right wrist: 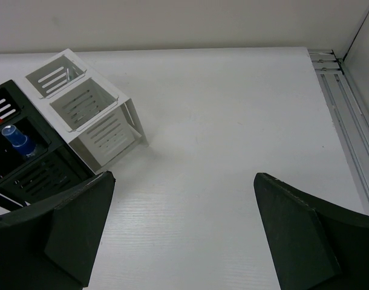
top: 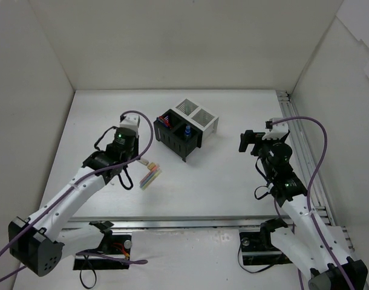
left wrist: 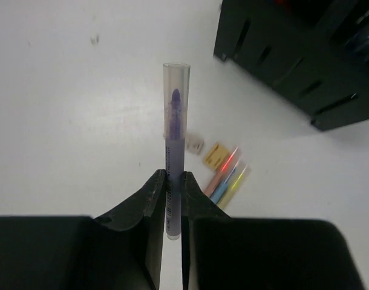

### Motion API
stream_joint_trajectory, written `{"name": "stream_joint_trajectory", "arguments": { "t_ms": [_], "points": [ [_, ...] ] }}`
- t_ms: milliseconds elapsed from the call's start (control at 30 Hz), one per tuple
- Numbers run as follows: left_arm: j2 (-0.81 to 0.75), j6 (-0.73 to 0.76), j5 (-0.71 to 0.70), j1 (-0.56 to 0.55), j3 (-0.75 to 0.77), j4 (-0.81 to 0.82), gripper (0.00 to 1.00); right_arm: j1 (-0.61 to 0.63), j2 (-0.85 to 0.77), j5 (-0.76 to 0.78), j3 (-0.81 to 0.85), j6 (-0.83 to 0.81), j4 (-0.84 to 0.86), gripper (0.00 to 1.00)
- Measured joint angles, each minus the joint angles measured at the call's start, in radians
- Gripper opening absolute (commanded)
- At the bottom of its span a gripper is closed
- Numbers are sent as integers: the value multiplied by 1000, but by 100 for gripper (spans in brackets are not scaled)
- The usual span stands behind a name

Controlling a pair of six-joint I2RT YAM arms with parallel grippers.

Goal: Sort the stationery into containers
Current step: Pick up the pen from the center of the board, then place the pen in the storage box.

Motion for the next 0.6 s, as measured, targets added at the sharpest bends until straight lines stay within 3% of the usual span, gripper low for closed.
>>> {"name": "stream_joint_trajectory", "arguments": {
  "t_ms": [100,200,400,600],
  "points": [
    [-4,83,8,1,91,113,0,0,-8,1,0,0,8,98],
    [89,175,58,1,229,252,0,-1,-12,5,0,0,22,98],
    [506,282,196,1,689,425,0,-4,-13,39,0,-4,31,98],
    [875,311,259,1,1030,442,0,-14,-13,100,0,-20,29,98]
  ]
}}
